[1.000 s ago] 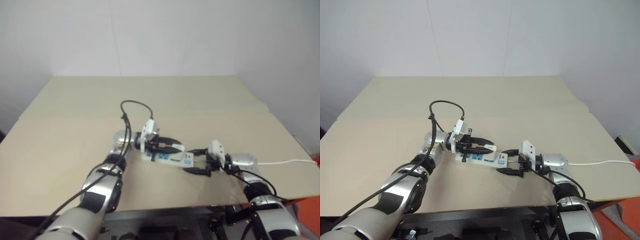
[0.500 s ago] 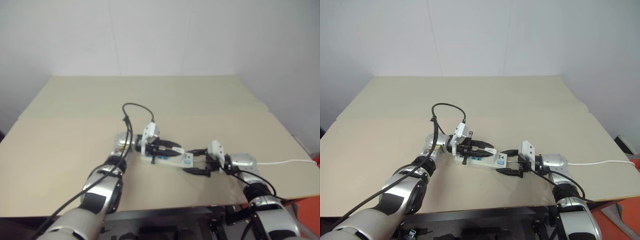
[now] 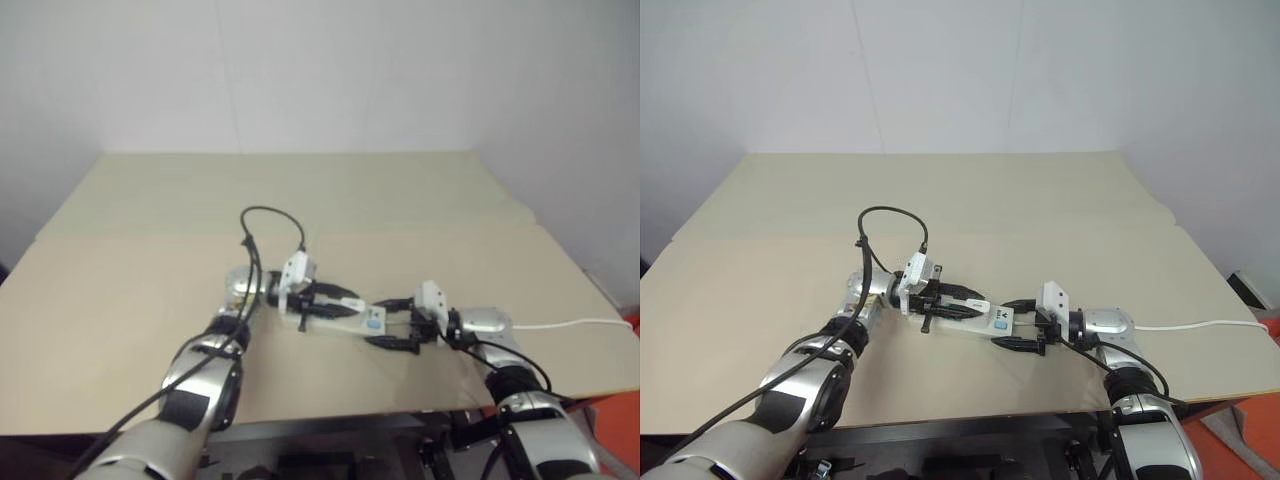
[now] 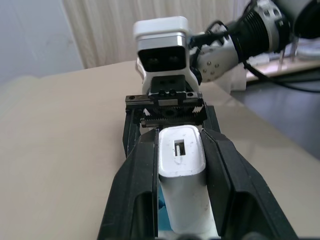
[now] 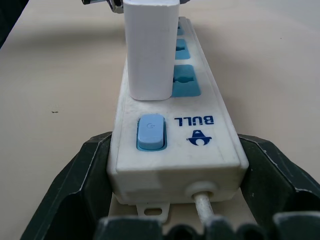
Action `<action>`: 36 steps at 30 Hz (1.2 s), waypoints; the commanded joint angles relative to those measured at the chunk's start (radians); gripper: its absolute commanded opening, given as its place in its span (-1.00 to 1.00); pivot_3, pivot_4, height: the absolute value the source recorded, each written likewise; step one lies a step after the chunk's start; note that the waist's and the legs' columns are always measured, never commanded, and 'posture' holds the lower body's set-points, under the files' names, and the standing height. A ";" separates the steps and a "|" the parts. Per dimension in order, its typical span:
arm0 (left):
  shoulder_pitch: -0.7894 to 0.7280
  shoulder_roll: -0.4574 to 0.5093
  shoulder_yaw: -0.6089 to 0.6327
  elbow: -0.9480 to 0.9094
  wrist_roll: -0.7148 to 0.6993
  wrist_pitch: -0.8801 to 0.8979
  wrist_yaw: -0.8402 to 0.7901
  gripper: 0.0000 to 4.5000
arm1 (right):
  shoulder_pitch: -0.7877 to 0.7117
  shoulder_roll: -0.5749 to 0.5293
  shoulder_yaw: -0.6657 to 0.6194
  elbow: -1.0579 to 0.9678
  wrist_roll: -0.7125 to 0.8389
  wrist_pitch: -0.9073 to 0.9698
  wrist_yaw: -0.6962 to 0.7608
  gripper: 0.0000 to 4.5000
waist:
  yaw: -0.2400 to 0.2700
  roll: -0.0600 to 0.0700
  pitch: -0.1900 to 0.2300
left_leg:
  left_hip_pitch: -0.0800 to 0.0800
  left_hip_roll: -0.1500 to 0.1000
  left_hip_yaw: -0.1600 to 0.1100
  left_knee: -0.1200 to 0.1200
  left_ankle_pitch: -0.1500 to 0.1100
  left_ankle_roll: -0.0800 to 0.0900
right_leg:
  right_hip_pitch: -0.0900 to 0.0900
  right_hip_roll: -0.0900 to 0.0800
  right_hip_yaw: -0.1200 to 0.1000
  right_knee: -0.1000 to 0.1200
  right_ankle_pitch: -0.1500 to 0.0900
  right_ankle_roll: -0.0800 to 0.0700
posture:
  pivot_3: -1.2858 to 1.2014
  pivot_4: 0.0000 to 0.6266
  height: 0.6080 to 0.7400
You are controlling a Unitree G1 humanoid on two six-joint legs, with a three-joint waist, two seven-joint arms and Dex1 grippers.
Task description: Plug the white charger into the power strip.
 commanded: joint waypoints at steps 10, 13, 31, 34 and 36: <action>0.049 0.049 -0.093 0.067 0.121 -0.001 0.064 -0.57 | 0.019 0.009 0.036 -0.020 -0.022 0.004 0.014 0.51 | 0.002 0.001 -0.007 | 0.004 0.000 0.000 -0.001 -0.001 0.001 | 0.005 0.000 -0.001 -0.002 0.000 0.000 | 0.03 -0.52 1.00; 0.045 0.044 -0.076 0.066 0.100 0.012 0.062 -0.13 | 0.020 0.009 0.035 -0.019 -0.024 0.003 0.012 0.51 | -0.004 0.002 -0.007 | 0.007 0.000 -0.001 -0.002 -0.001 0.001 | 0.009 0.000 -0.001 -0.004 0.000 0.000 | 0.03 -0.52 1.00; 0.012 0.055 -0.009 0.033 0.068 -0.019 -0.007 0.99 | 0.003 0.011 0.040 -0.008 -0.020 0.010 0.019 0.51 | -0.006 0.003 -0.008 | 0.007 0.000 -0.001 -0.003 -0.001 0.001 | 0.008 0.000 -0.001 -0.005 0.000 0.000 | 0.03 -0.52 1.00; -0.021 0.088 -0.022 -0.002 0.061 -0.024 -0.018 0.99 | 0.010 0.009 0.037 -0.015 -0.029 -0.018 -0.009 0.51 | -0.007 0.003 -0.007 | 0.004 0.000 -0.001 -0.003 -0.001 0.001 | 0.006 0.000 -0.001 -0.005 0.000 0.000 | 0.03 -0.52 1.00; -0.034 0.125 -0.061 -0.040 0.045 -0.030 -0.019 0.99 | 0.010 0.009 0.034 -0.013 -0.031 -0.026 -0.022 0.51 | -0.008 0.003 -0.007 | 0.000 0.000 -0.001 -0.003 -0.001 0.001 | 0.001 0.000 -0.001 -0.004 0.000 0.000 | 0.03 -0.52 1.00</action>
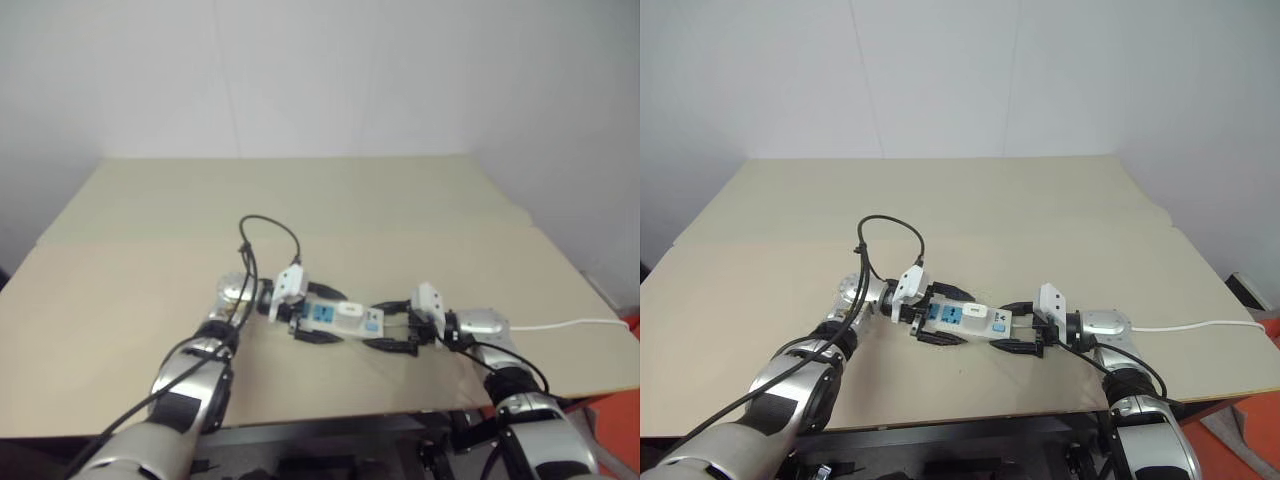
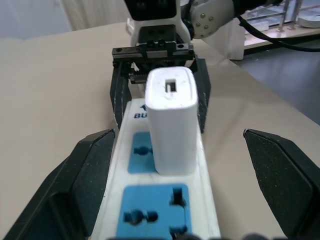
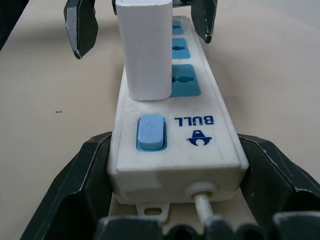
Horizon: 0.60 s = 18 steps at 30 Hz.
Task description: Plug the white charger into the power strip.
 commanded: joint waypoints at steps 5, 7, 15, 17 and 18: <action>-0.027 0.134 -0.113 -0.222 -0.146 0.046 -0.007 1.00 | -0.003 0.003 0.011 0.007 -0.010 -0.019 -0.009 0.67 | 0.000 0.001 0.001 | -0.003 0.000 0.000 0.000 0.000 0.000 | -0.003 0.000 0.000 0.000 0.000 0.000 | 0.03 -0.52 1.00; -0.004 0.154 -0.114 -0.272 -0.183 0.055 -0.007 1.00 | -0.009 0.002 0.009 0.011 -0.005 -0.013 -0.001 0.91 | 0.003 0.001 0.002 | -0.003 0.000 0.000 0.000 0.000 0.000 | -0.003 -0.001 0.000 0.001 0.000 0.000 | 0.03 -0.52 1.00; 0.093 0.198 -0.043 -0.470 -0.284 0.149 -0.007 1.00 | -0.005 -0.033 -0.003 -0.009 0.014 -0.020 0.028 0.98 | 0.014 0.003 0.005 | -0.006 0.000 0.001 0.001 0.000 0.000 | -0.005 -0.001 0.000 0.000 0.000 0.000 | 0.03 -0.52 1.00; 0.125 0.221 -0.018 -0.548 -0.301 0.189 0.000 1.00 | 0.002 -0.058 -0.012 -0.029 0.025 -0.017 0.039 0.98 | 0.015 0.003 0.006 | -0.006 0.000 0.001 0.001 0.000 0.000 | -0.005 -0.001 0.000 0.000 0.000 0.000 | 0.03 -0.52 1.00; 0.145 0.238 -0.008 -0.595 -0.310 0.213 0.005 1.00 | 0.007 -0.075 -0.018 -0.042 0.029 -0.017 0.042 0.98 | 0.016 0.003 0.007 | -0.006 0.000 0.001 0.001 0.000 0.000 | -0.005 -0.001 0.000 0.000 0.000 0.000 | 0.03 -0.52 1.00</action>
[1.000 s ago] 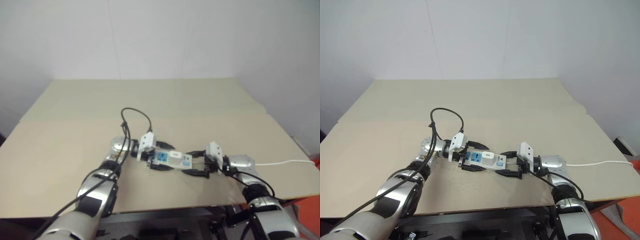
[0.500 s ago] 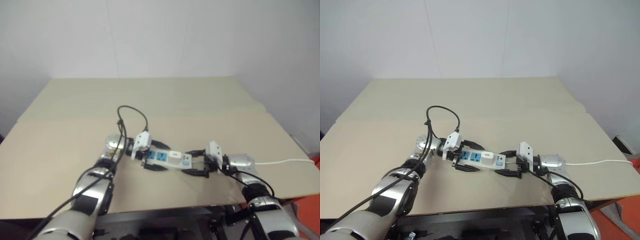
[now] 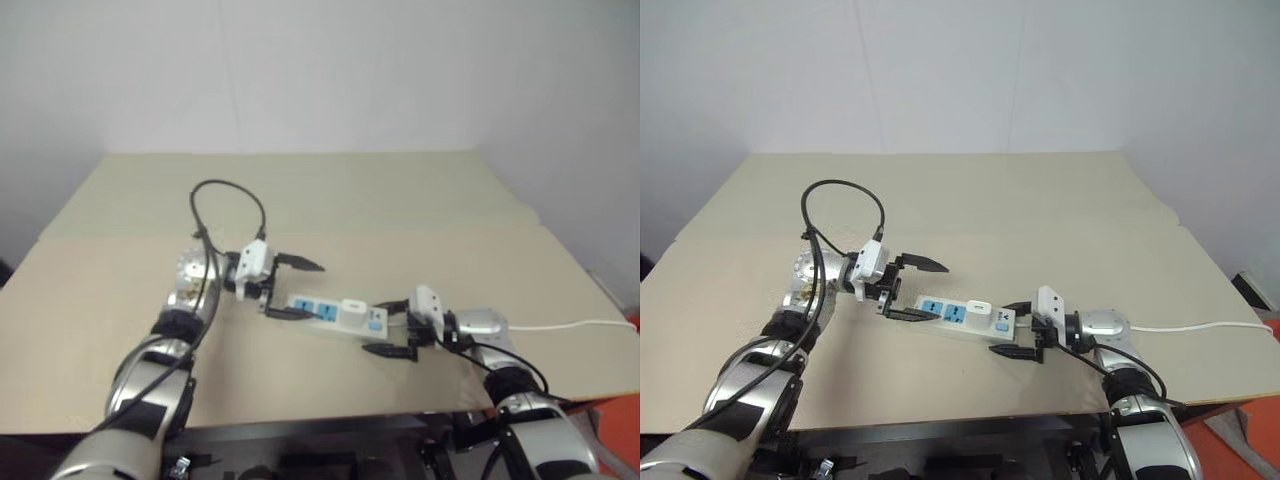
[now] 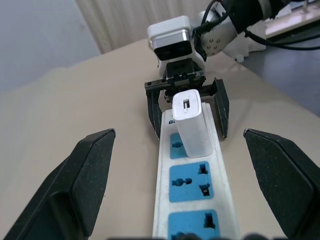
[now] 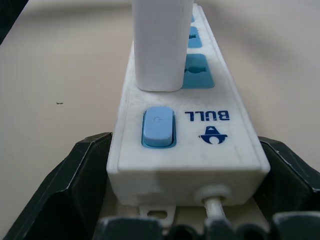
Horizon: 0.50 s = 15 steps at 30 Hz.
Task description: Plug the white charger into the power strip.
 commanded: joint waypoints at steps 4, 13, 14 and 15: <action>0.130 0.140 0.092 -0.323 -0.068 0.143 0.024 1.00 | 0.032 -0.165 -0.053 -0.105 0.046 -0.015 0.082 0.98 | 0.004 0.001 0.002 | -0.001 0.000 0.000 0.000 0.000 0.000 | -0.001 0.000 0.000 -0.001 0.000 0.000 | 0.03 -0.52 1.00; 0.374 0.340 0.228 -0.646 -0.116 0.305 0.120 1.00 | 0.051 -0.404 -0.117 -0.156 0.121 -0.011 0.177 0.98 | 0.004 0.003 0.004 | 0.001 0.000 0.001 0.000 0.000 0.000 | 0.000 -0.001 0.000 0.000 0.000 0.000 | 0.03 -0.52 1.00; 0.403 0.362 0.248 -0.676 -0.125 0.322 0.131 1.00 | 0.059 -0.430 -0.120 -0.169 0.135 -0.007 0.178 0.98 | 0.004 0.004 0.005 | 0.001 0.001 0.002 0.000 0.000 0.000 | 0.000 -0.001 0.000 0.000 0.000 0.000 | 0.03 -0.52 1.00; 0.431 0.380 0.266 -0.701 -0.131 0.334 0.140 1.00 | 0.068 -0.453 -0.121 -0.186 0.150 0.001 0.178 0.98 | 0.005 0.004 0.005 | 0.001 0.001 0.002 -0.001 0.000 0.000 | 0.000 -0.001 0.001 -0.001 0.000 0.000 | 0.03 -0.52 1.00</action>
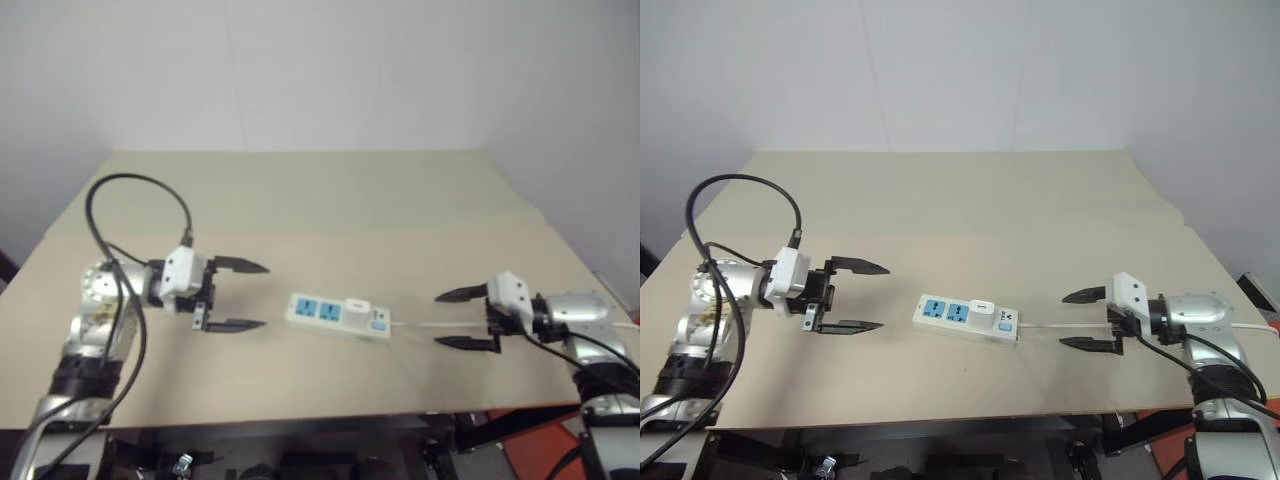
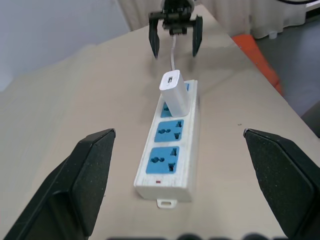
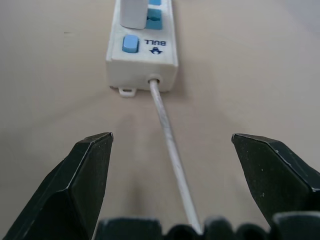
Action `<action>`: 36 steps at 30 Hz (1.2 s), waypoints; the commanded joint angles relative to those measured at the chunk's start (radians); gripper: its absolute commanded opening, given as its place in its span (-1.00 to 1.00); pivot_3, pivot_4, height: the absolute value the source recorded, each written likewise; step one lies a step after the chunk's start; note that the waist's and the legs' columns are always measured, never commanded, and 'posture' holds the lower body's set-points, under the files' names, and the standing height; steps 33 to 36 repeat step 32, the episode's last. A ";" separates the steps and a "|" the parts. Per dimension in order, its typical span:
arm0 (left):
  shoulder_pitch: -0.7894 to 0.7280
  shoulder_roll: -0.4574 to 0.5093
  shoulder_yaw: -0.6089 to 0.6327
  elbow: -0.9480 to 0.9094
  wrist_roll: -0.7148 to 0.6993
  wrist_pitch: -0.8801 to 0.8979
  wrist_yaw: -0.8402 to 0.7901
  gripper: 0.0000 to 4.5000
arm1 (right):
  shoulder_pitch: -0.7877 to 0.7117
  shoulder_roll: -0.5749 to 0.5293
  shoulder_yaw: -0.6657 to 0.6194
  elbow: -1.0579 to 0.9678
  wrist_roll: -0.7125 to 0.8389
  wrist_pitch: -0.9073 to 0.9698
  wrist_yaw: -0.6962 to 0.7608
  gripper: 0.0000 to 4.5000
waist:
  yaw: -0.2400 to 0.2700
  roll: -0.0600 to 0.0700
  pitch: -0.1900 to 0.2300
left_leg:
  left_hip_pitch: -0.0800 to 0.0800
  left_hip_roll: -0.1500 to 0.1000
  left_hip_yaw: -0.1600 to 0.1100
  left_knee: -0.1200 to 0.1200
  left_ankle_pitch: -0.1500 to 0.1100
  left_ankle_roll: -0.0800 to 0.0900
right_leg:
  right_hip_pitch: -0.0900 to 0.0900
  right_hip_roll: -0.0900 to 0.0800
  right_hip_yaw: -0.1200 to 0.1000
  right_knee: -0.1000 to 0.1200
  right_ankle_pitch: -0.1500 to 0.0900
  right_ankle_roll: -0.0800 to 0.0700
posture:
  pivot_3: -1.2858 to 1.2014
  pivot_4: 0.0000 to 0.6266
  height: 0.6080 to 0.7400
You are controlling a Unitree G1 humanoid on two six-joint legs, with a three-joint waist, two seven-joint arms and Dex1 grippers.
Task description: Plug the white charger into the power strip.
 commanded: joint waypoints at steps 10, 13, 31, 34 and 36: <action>0.189 0.117 0.166 -0.197 -0.050 0.091 0.118 1.00 | 0.125 -0.171 -0.072 -0.194 0.128 0.099 0.041 0.98 | 0.015 0.000 0.002 | 0.001 0.000 0.002 -0.001 0.000 0.000 | 0.000 0.000 0.000 -0.001 0.000 -0.001 | 0.03 -0.52 1.00; 0.185 0.117 0.157 -0.193 -0.046 0.100 0.128 1.00 | 0.157 -0.177 -0.082 -0.227 0.128 0.113 0.021 0.98 | 0.022 0.000 0.002 | 0.000 0.000 0.002 -0.001 0.000 0.000 | 0.000 0.000 0.000 -0.001 0.000 -0.001 | 0.03 -0.52 1.00; 0.151 0.112 0.144 -0.168 -0.036 0.121 0.154 1.00 | 0.241 -0.190 -0.138 -0.348 0.126 0.175 -0.007 0.98 | 0.024 0.000 0.002 | 0.000 0.000 0.003 0.000 0.000 0.000 | 0.000 0.000 0.000 -0.001 0.000 -0.001 | 0.03 -0.52 1.00; 0.153 0.115 0.143 -0.169 -0.031 0.123 0.159 1.00 | 0.241 -0.188 -0.138 -0.352 0.126 0.176 -0.009 0.98 | 0.024 0.000 0.002 | 0.000 0.000 0.003 0.000 0.000 0.000 | 0.000 0.000 0.000 -0.001 0.000 -0.001 | 0.03 -0.52 1.00; 0.153 0.115 0.143 -0.169 -0.031 0.123 0.159 1.00 | 0.241 -0.188 -0.138 -0.352 0.126 0.176 -0.009 0.98 | 0.024 0.000 0.002 | 0.000 0.000 0.003 0.000 0.000 0.000 | 0.000 0.000 0.000 -0.001 0.000 -0.001 | 0.03 -0.52 1.00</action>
